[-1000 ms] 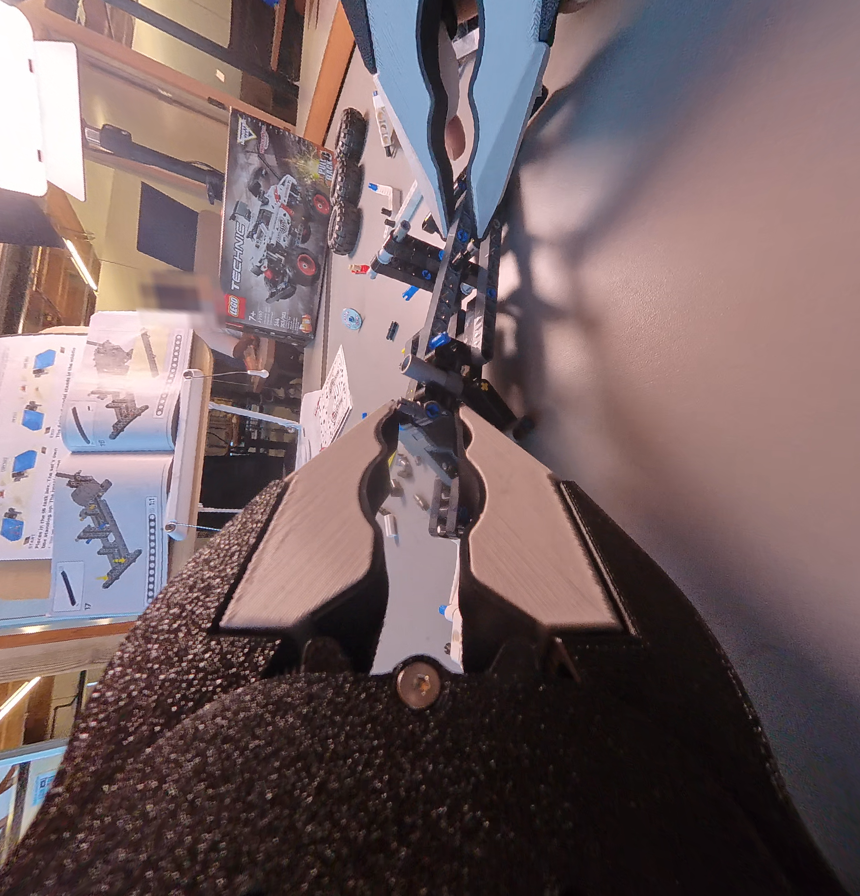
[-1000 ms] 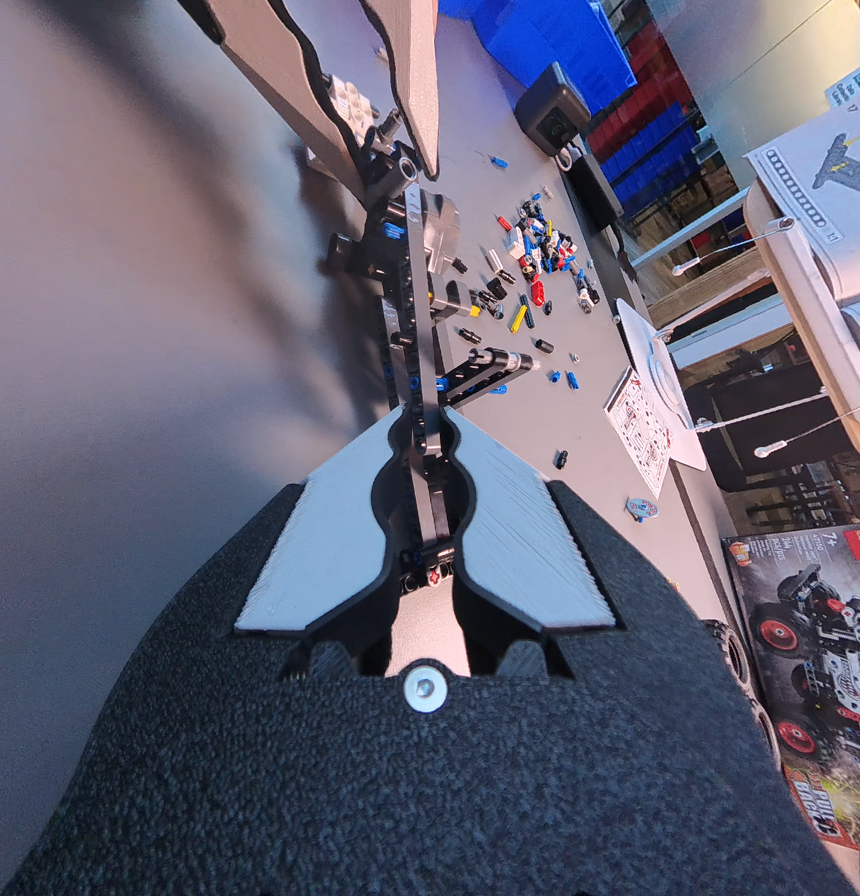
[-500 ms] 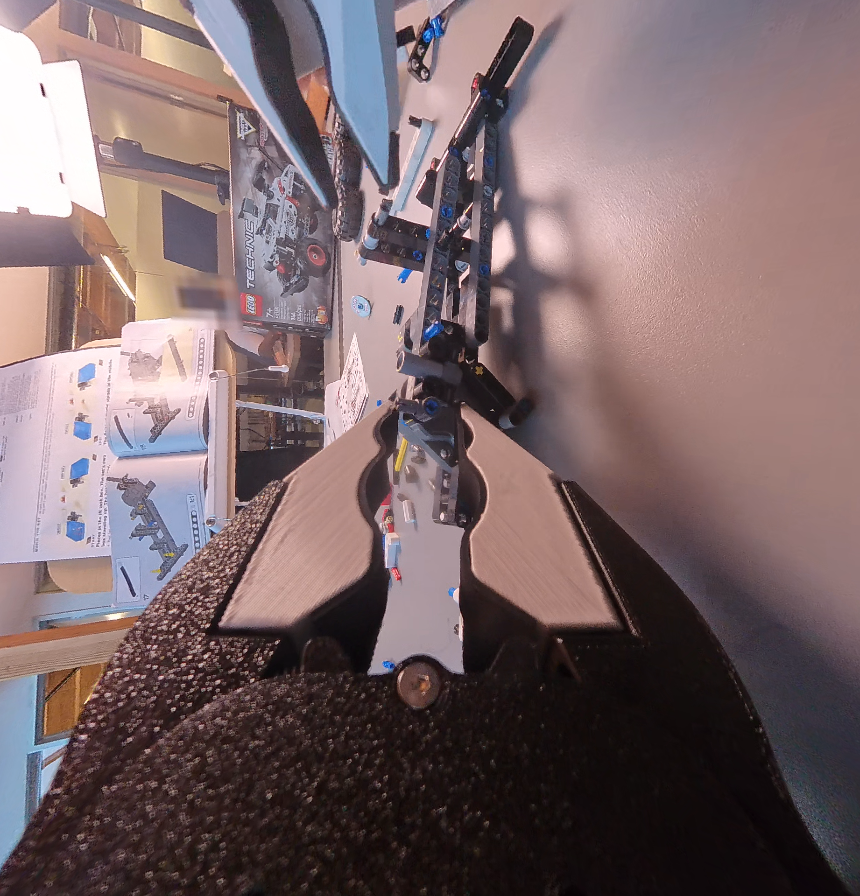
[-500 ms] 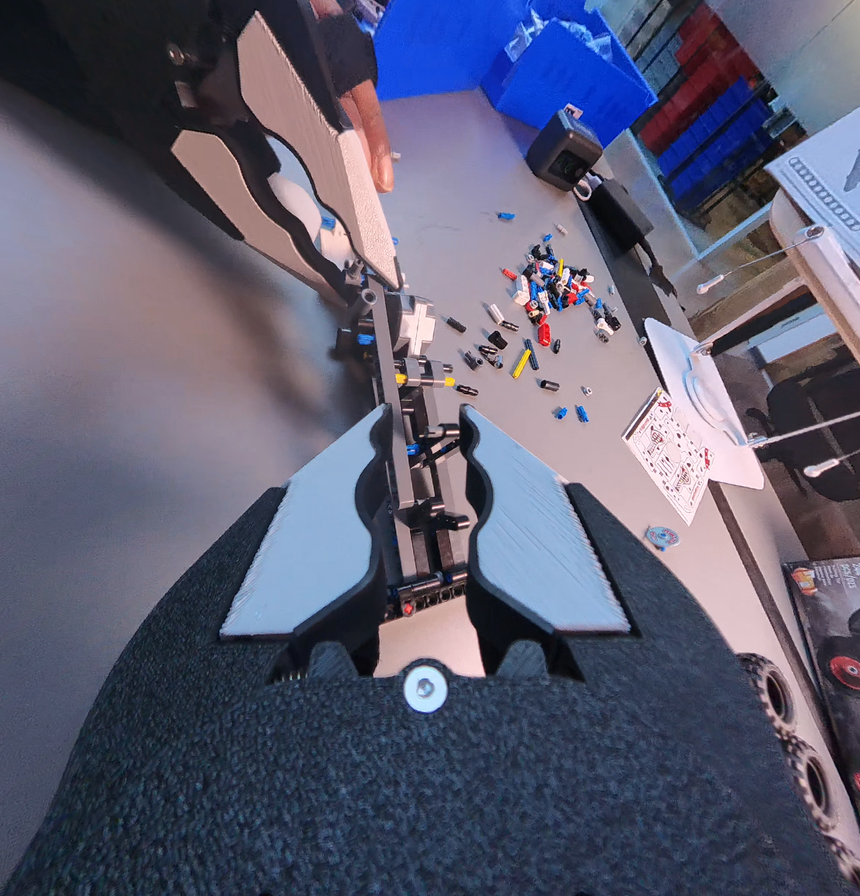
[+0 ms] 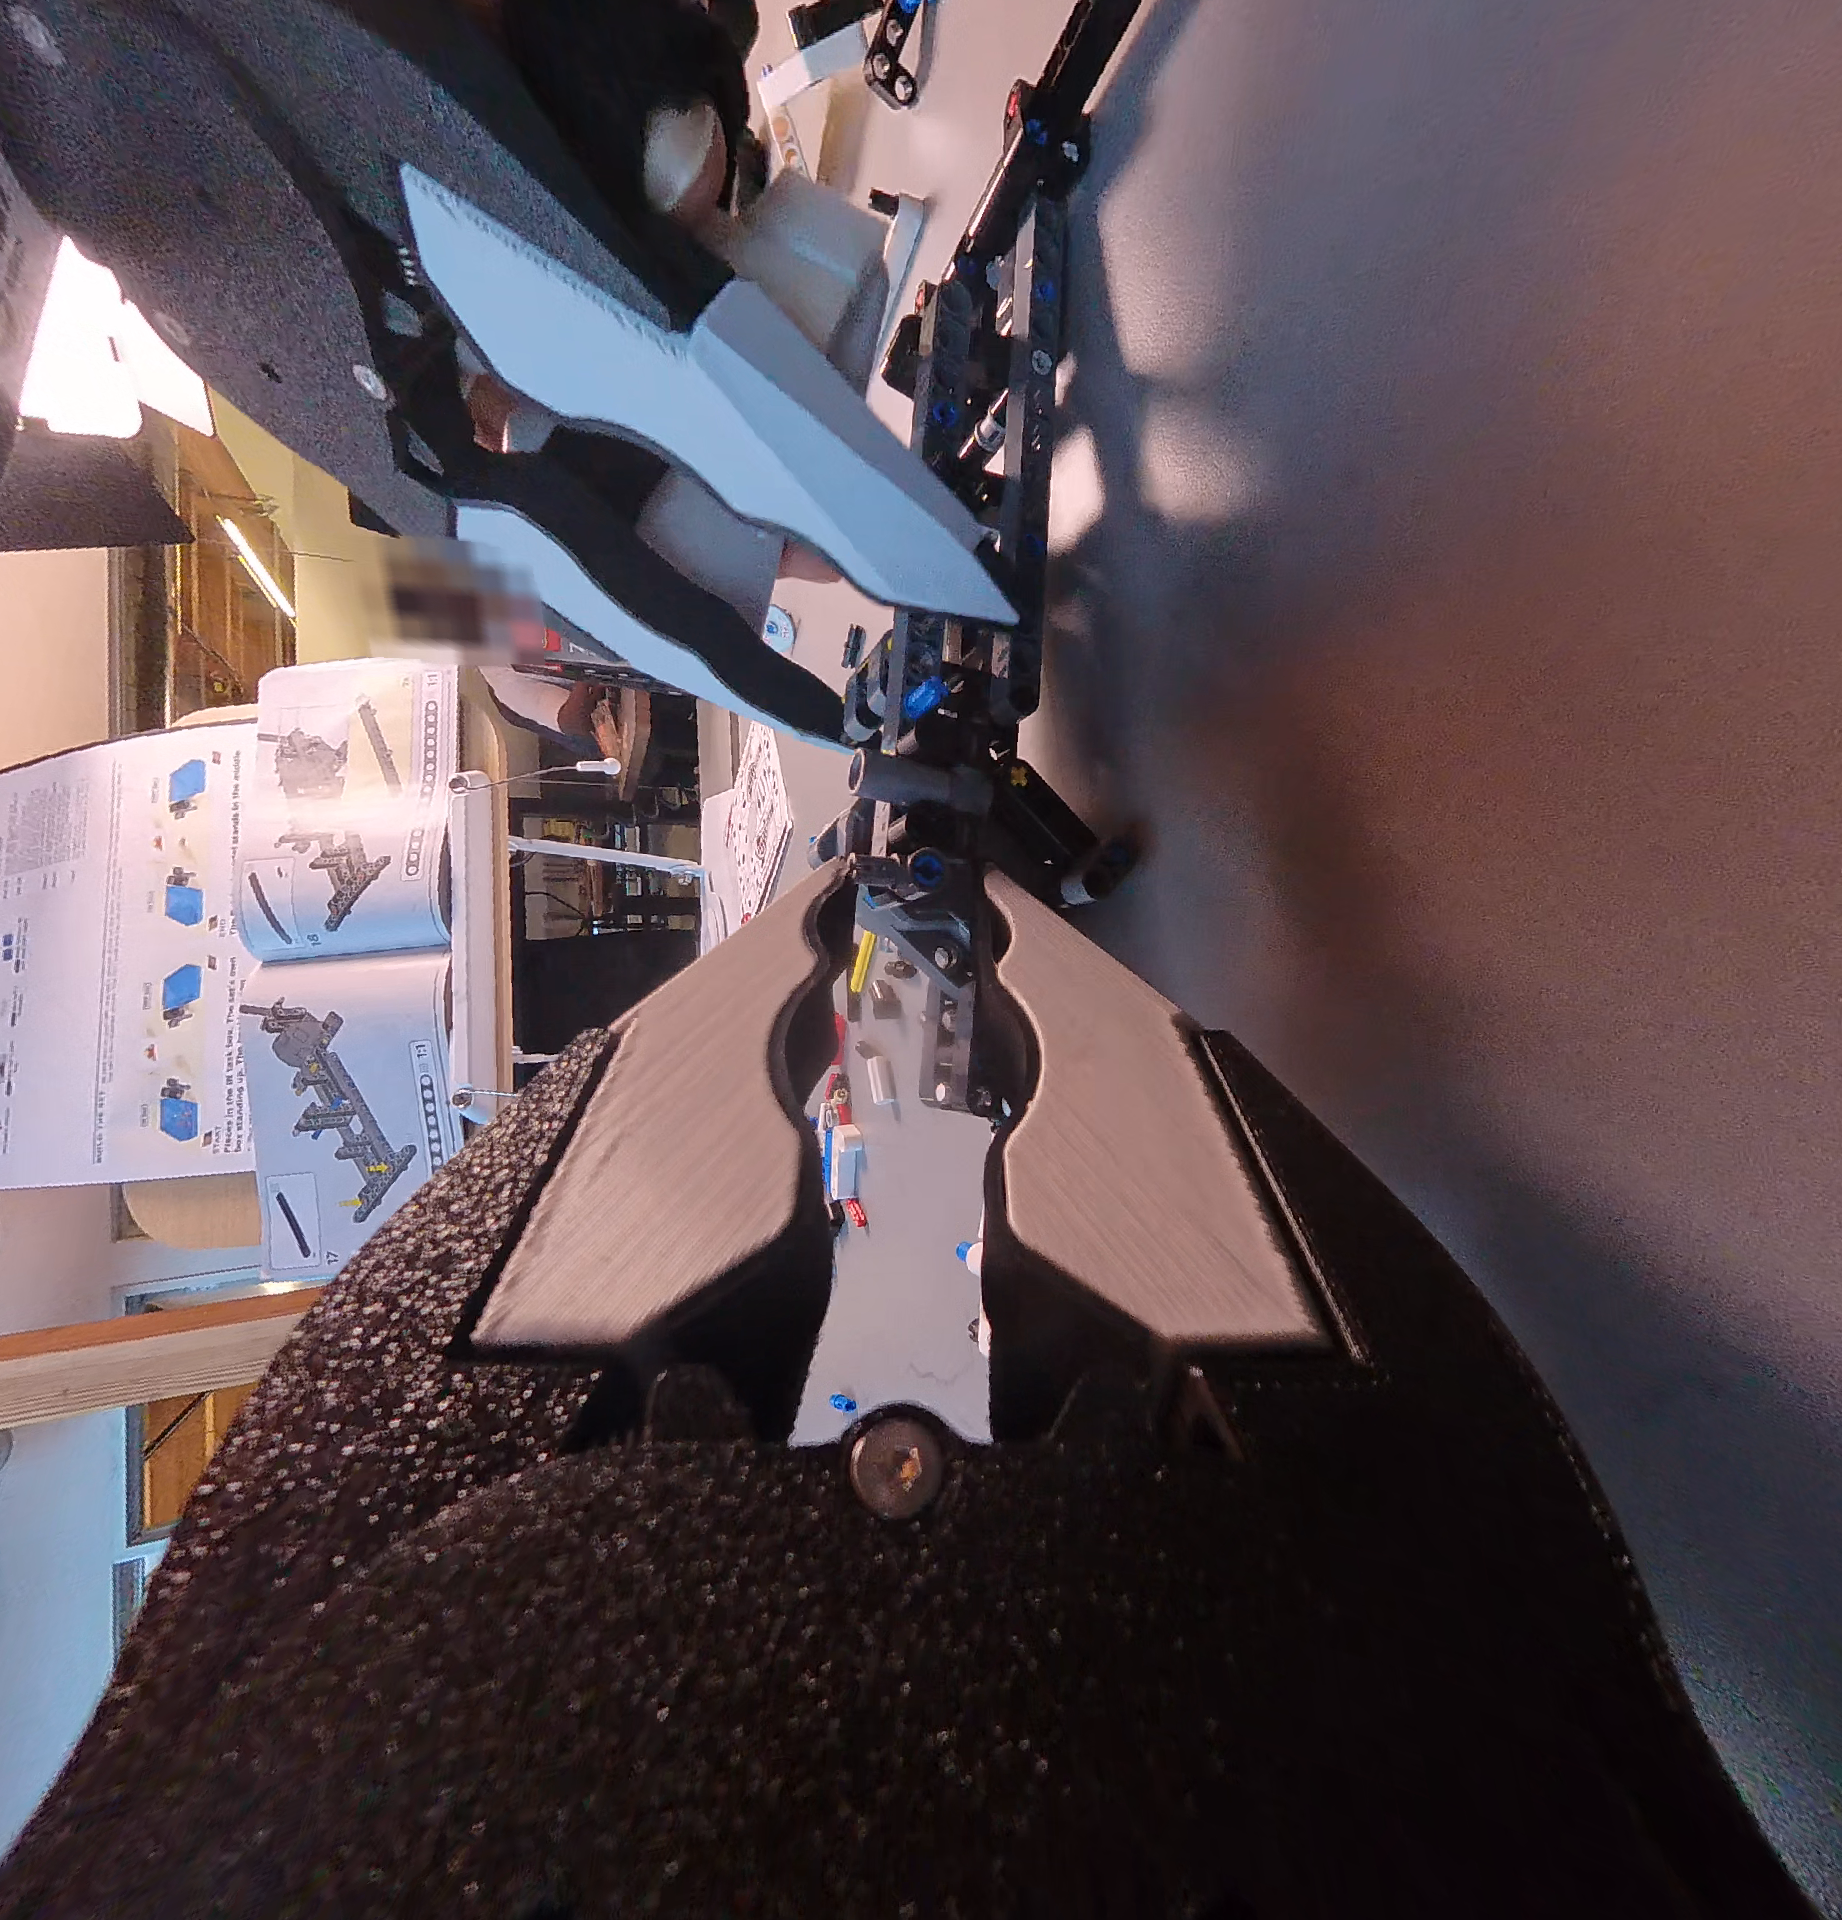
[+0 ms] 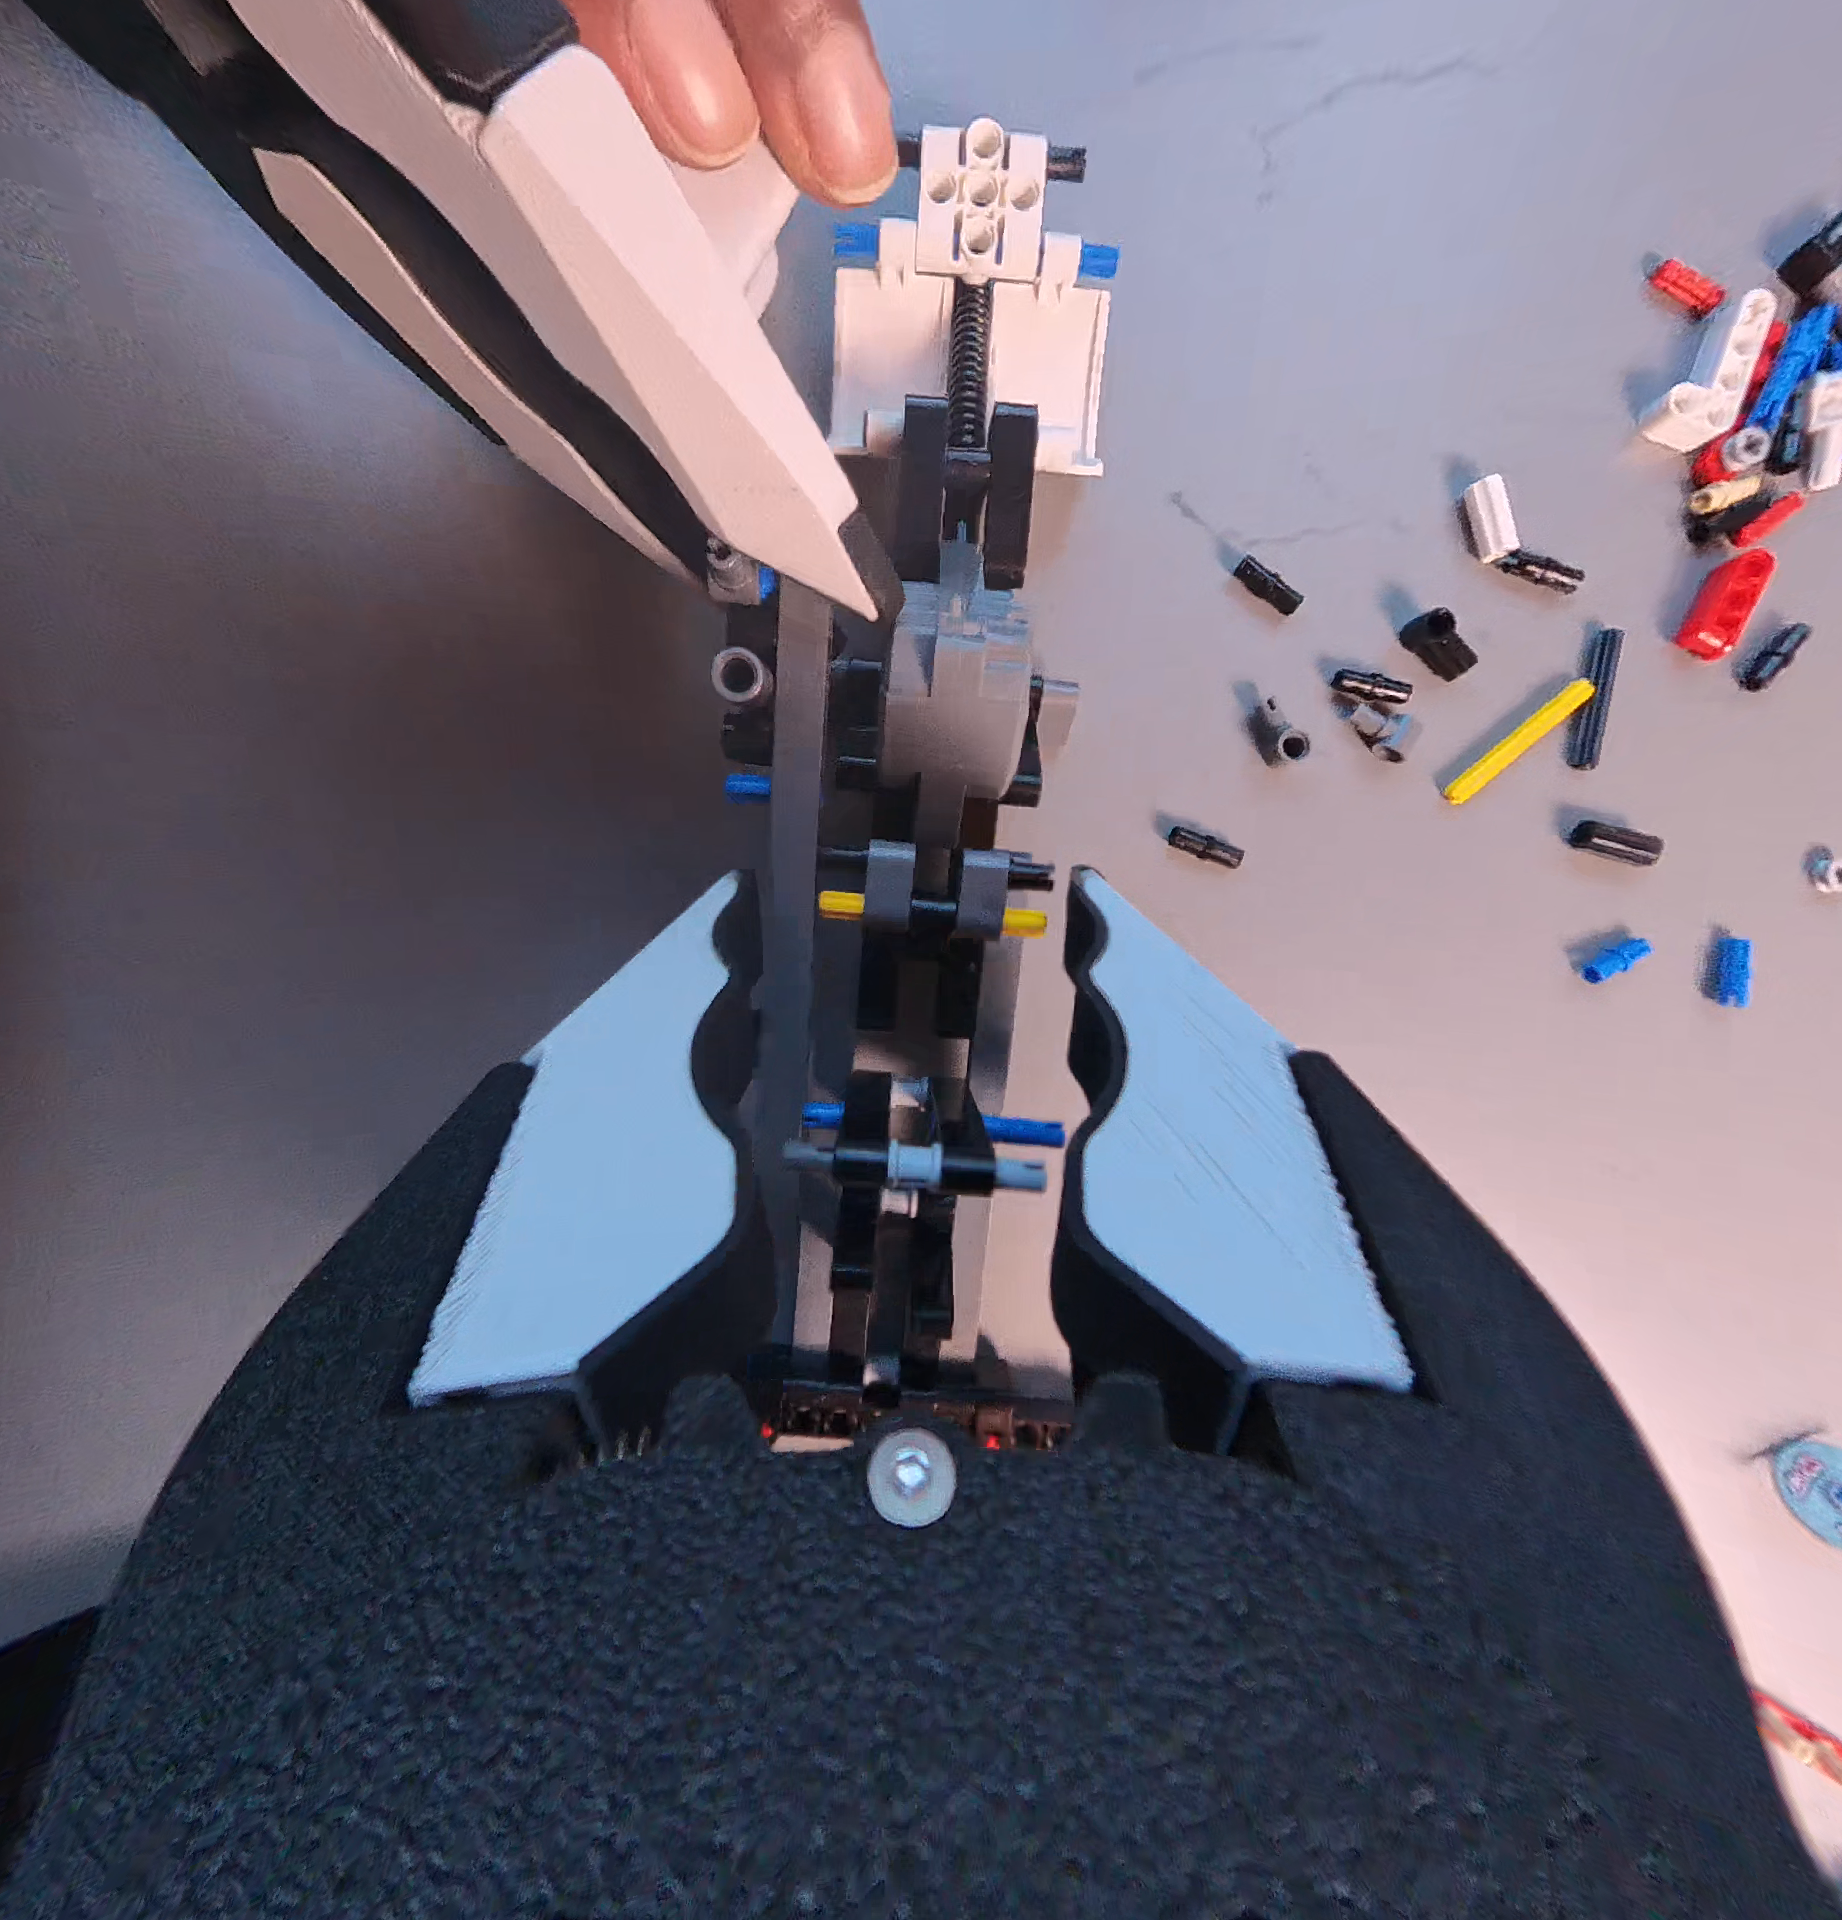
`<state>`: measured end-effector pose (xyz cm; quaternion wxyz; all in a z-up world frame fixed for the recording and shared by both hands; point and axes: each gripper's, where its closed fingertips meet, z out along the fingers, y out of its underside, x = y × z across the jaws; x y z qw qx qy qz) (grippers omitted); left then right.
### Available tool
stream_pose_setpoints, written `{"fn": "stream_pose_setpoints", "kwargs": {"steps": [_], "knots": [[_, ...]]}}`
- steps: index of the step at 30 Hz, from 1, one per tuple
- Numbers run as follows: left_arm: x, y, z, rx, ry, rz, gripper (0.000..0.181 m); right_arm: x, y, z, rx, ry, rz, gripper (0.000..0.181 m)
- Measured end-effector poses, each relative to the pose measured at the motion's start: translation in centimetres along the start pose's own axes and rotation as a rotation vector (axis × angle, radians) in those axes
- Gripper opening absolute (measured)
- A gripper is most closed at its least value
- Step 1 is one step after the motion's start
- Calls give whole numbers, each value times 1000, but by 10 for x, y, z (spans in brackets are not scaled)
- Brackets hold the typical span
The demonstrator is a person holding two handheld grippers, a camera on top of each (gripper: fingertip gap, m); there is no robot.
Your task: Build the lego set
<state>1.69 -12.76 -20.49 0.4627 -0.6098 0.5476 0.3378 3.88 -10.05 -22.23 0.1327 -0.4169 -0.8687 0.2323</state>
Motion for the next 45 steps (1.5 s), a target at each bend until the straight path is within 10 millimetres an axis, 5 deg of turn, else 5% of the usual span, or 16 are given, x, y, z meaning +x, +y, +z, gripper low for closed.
{"fn": "stream_pose_setpoints", "kwargs": {"steps": [5,9,13,19,24,30,45], "knots": [[-2,2,0,-4,-1,-20,19,1,-3,1,-17,-28,-33,54],[6,11,0,-11,86,-119,42,4,-3,1,-13,-19,-33,53],[7,17,-10,19,258,-452,70,5,-1,0,-12,-25,-29,52],[5,-9,0,106,597,-902,88,6,-2,0,-16,-42,-34,52],[16,-7,22,41,723,-948,73,6,-4,1,-9,-30,-49,52],[16,-16,21,78,733,-934,58,1,-4,0,16,-34,-68,51],[16,-19,15,144,710,-943,59,-4,-9,1,47,-55,-95,50]]}}
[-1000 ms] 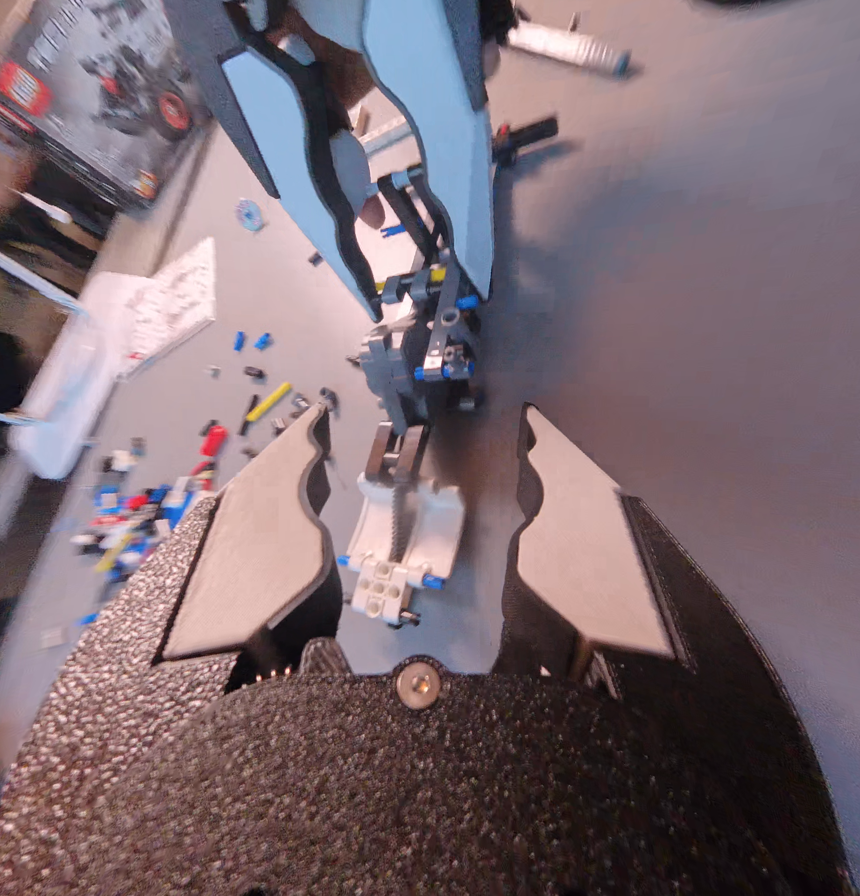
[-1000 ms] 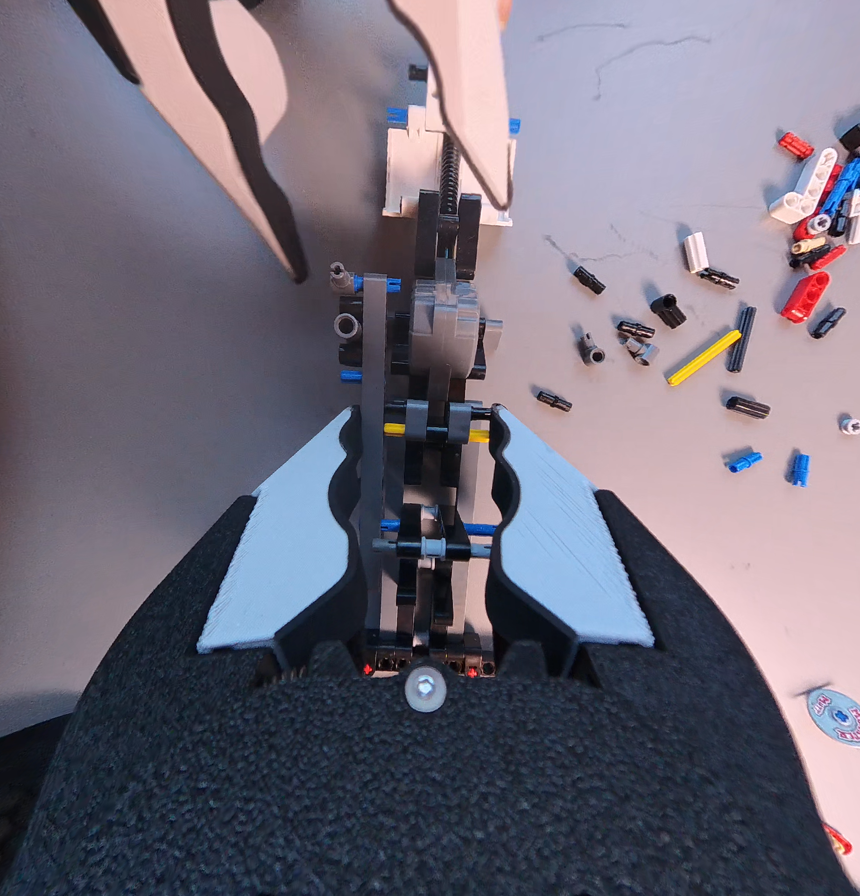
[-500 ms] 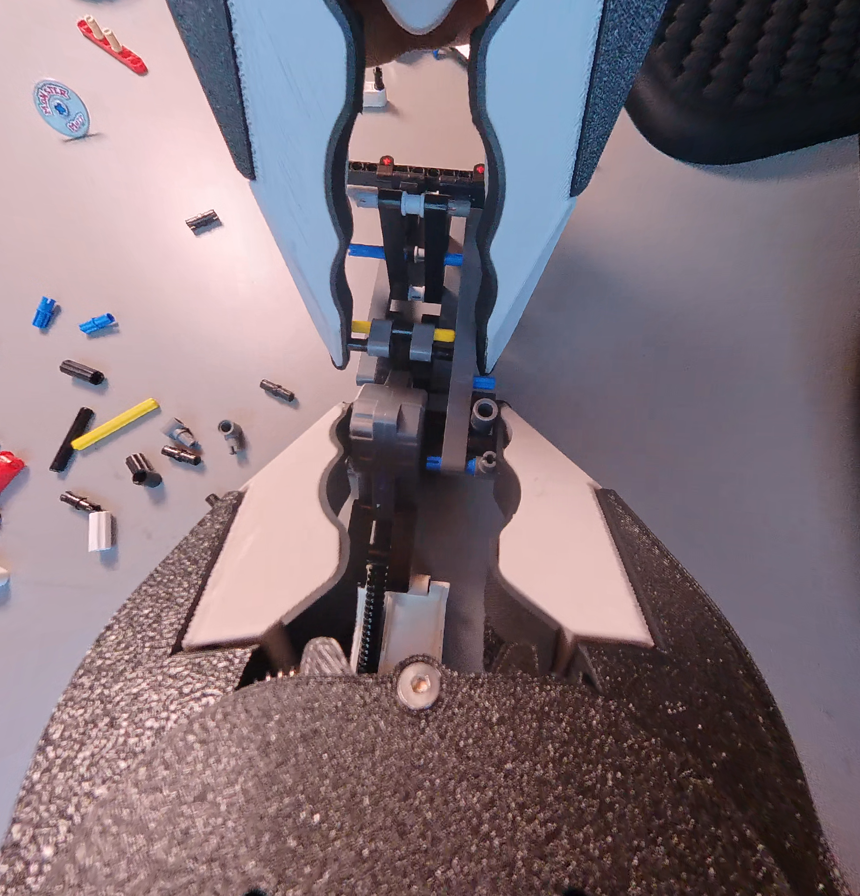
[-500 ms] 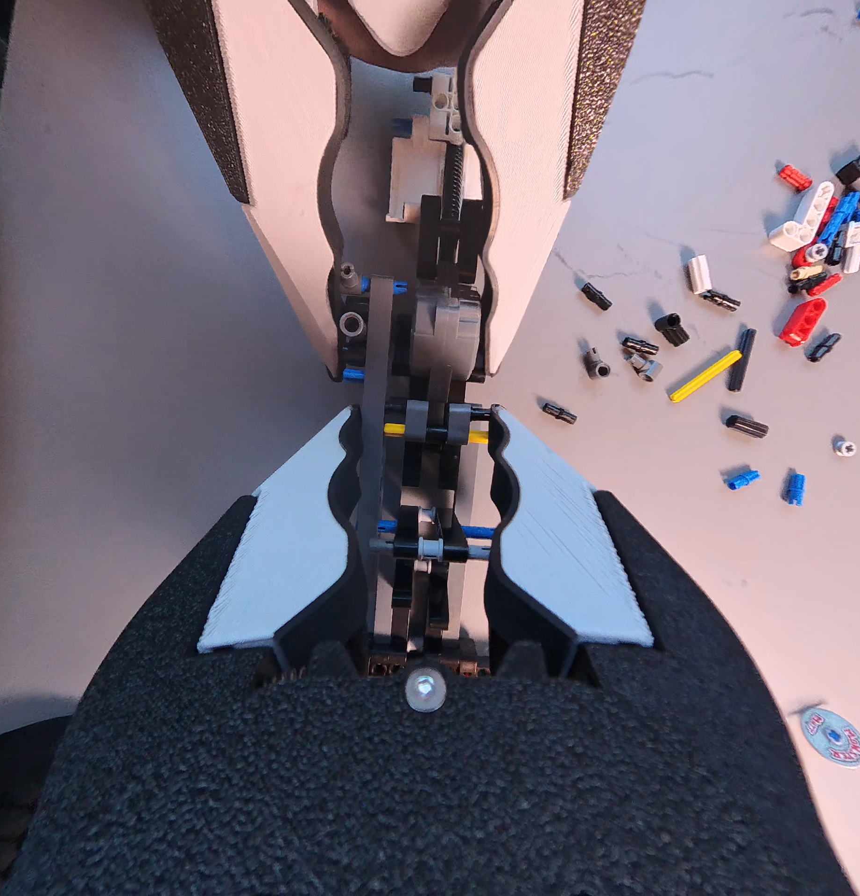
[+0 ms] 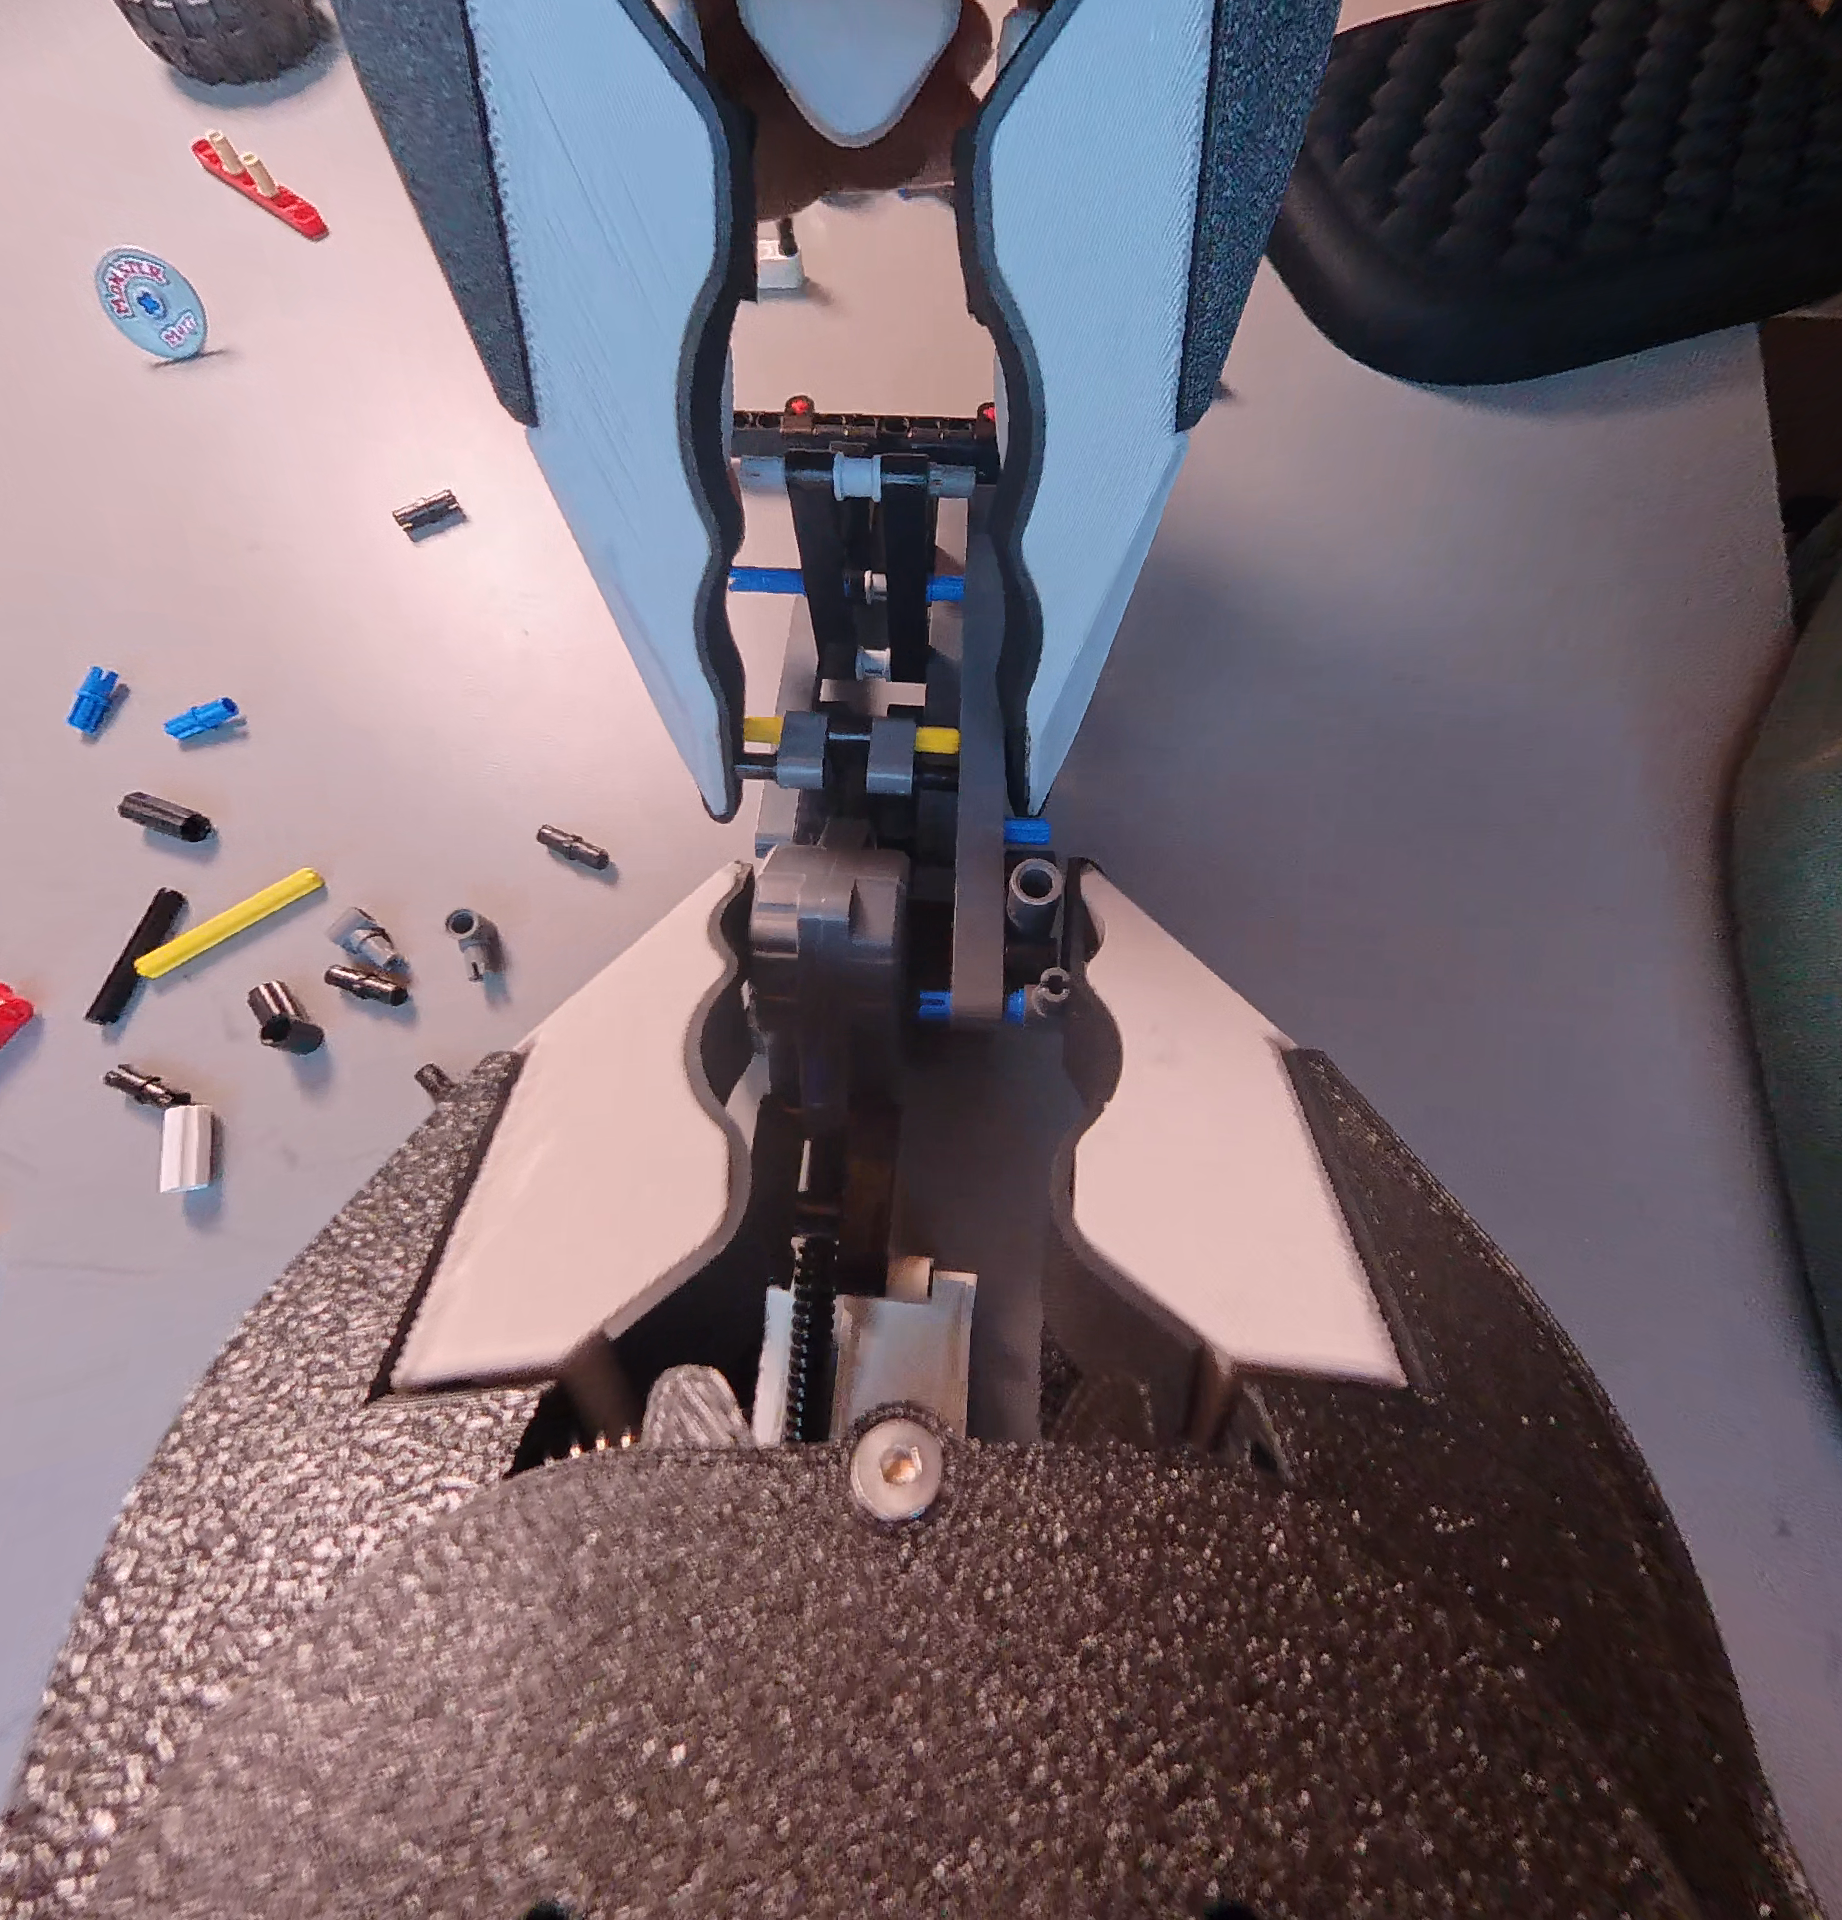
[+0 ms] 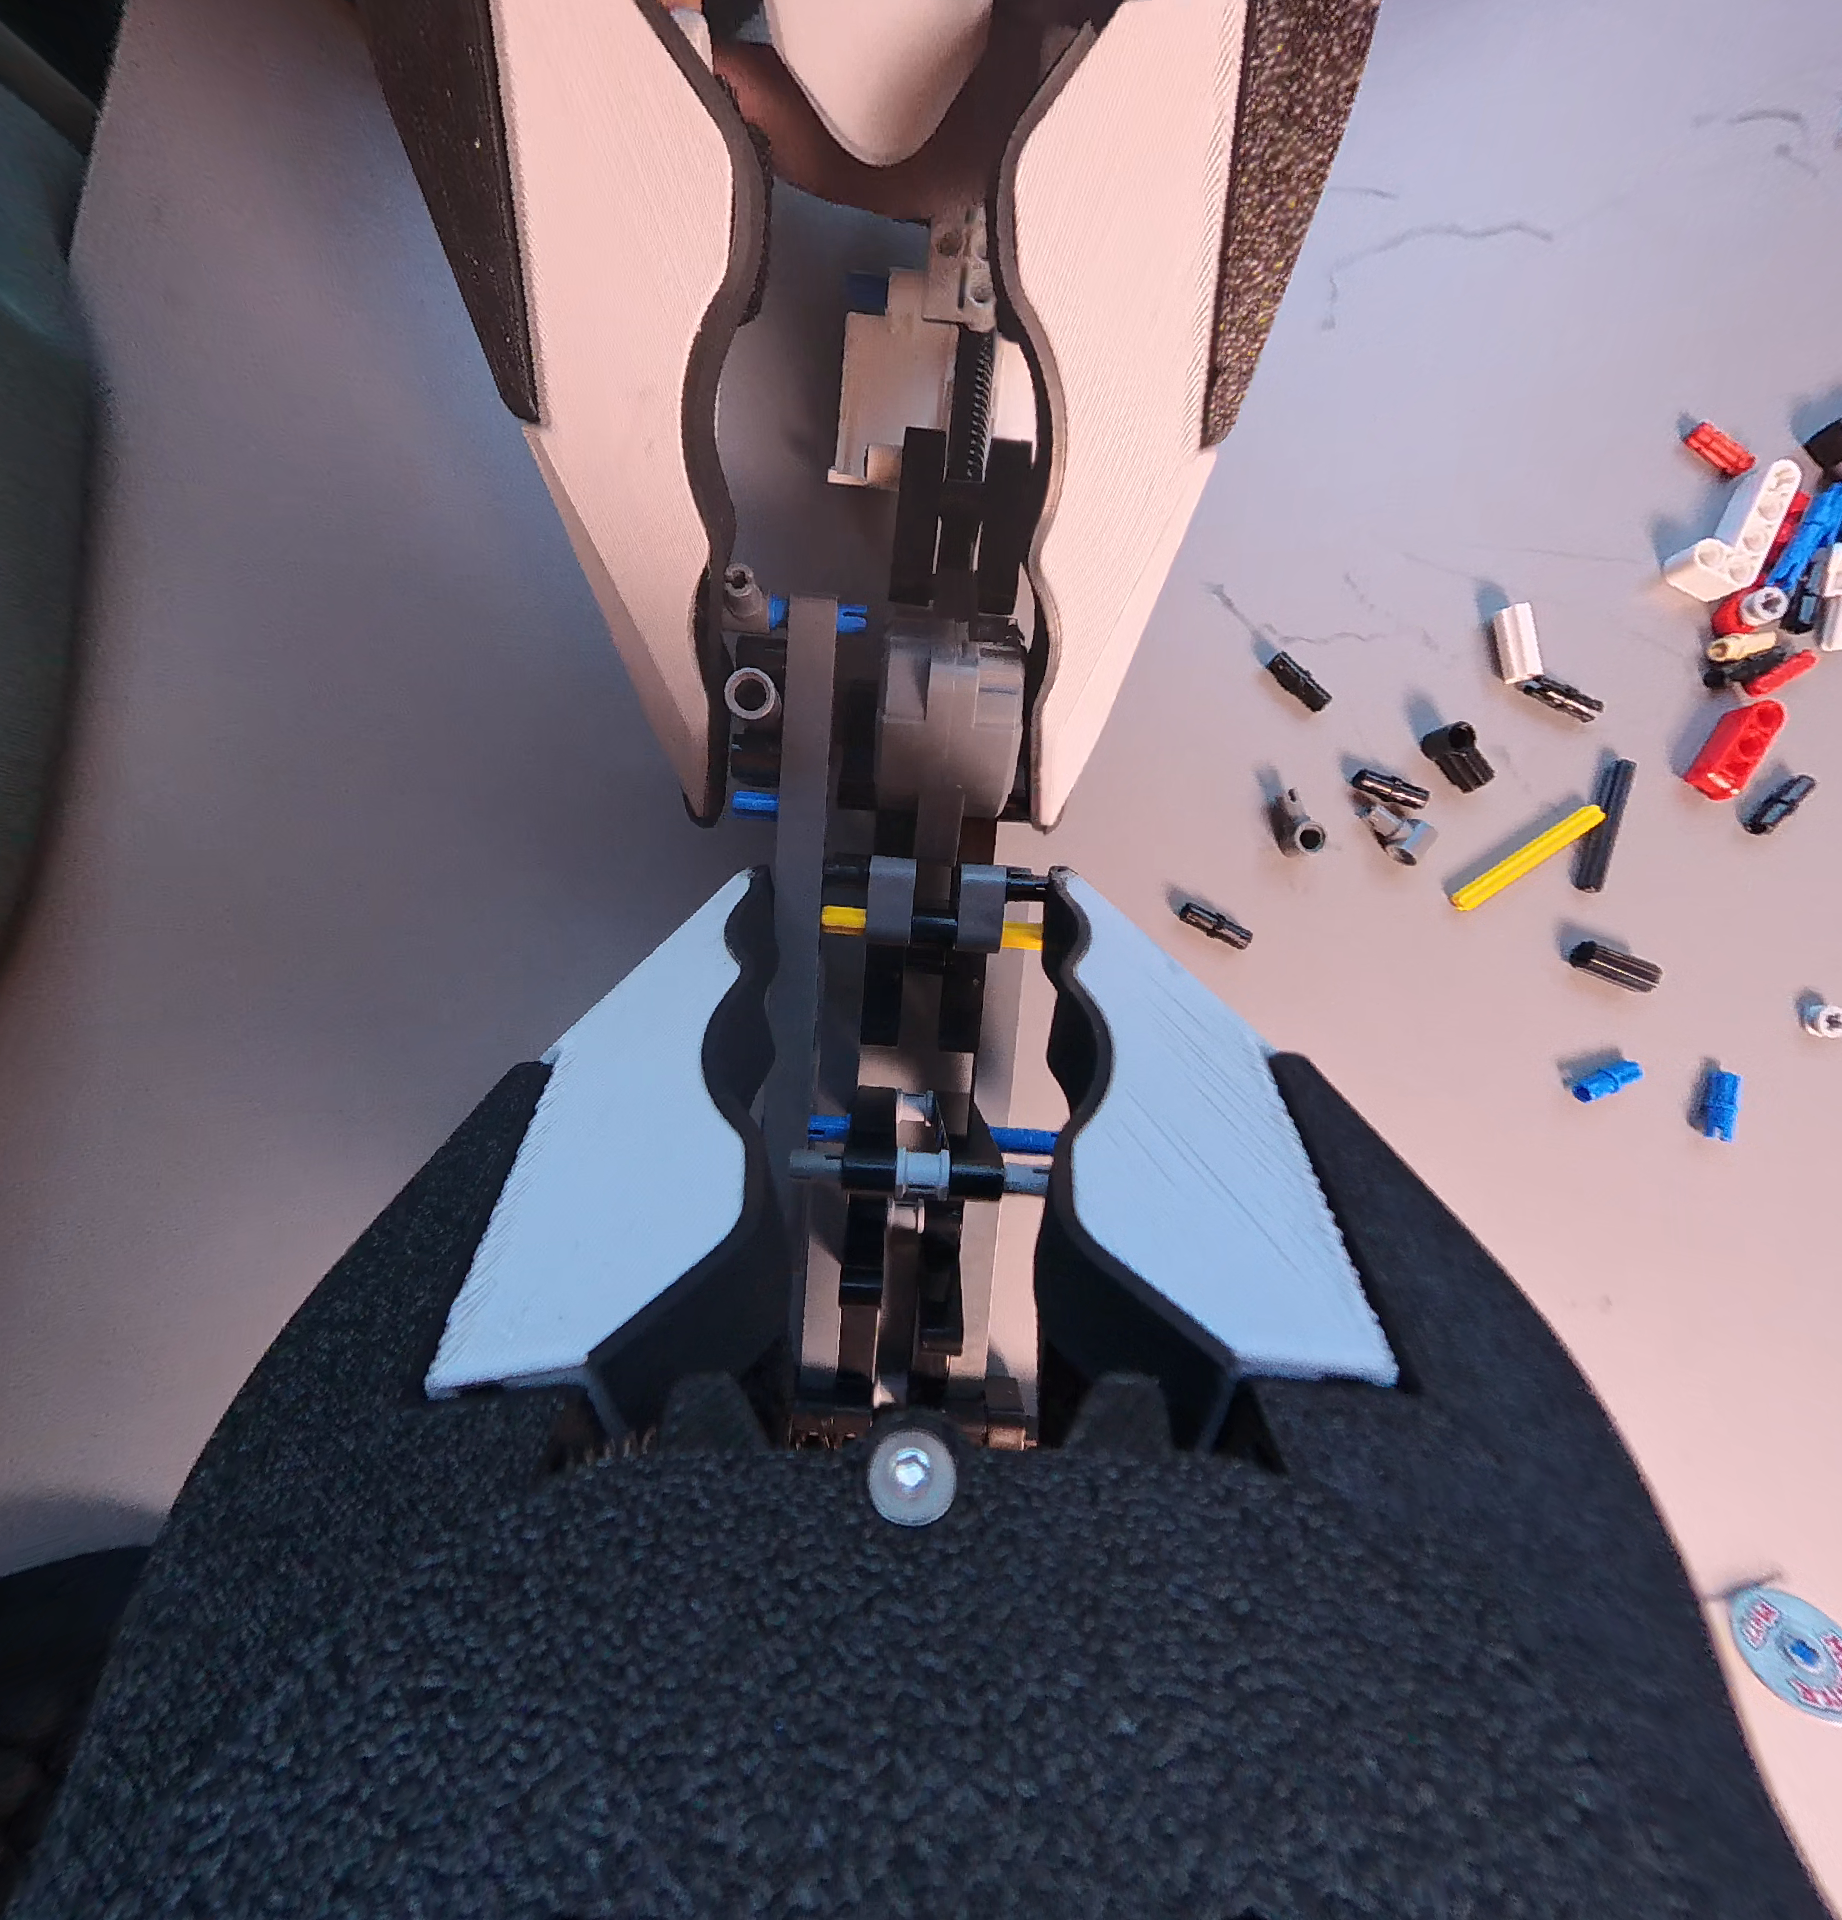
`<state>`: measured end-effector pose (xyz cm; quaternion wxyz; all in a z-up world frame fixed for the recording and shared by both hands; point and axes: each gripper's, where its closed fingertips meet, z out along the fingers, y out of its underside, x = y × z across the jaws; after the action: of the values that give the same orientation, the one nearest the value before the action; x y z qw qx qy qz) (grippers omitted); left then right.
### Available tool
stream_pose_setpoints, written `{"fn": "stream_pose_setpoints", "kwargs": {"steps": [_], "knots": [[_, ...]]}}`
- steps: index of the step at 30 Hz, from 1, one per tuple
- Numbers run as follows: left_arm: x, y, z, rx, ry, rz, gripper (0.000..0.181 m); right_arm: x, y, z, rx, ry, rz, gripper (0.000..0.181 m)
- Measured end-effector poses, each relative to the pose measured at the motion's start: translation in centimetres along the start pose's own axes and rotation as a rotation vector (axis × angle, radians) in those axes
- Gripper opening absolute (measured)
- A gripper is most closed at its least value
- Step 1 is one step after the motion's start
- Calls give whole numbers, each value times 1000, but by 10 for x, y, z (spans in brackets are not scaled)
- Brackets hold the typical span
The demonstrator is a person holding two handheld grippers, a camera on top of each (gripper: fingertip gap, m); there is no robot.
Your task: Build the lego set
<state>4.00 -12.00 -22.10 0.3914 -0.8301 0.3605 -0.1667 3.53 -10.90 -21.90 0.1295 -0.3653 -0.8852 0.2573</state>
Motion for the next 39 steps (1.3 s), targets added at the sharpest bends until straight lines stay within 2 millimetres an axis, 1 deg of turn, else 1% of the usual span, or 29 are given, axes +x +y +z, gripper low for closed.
{"fn": "stream_pose_setpoints", "kwargs": {"steps": [7,10,17,22,25,33,39], "knots": [[0,-1,-7,17,34,-34,56,1,-6,0,47,-31,33,51],[-1,3,-6,-16,7,8,55,0,-6,3,31,-6,2,53],[-2,3,-8,-24,-18,21,54,3,-9,1,34,39,-14,52],[-2,7,-6,-33,-19,24,56,2,-9,4,46,26,-25,50],[-4,6,-8,-24,-26,23,55,4,-10,4,60,47,-27,50],[0,7,-7,-21,-14,35,56,0,-10,5,64,33,-35,50],[-3,7,-8,-12,-12,19,54,2,-11,4,82,57,-19,52]]}}
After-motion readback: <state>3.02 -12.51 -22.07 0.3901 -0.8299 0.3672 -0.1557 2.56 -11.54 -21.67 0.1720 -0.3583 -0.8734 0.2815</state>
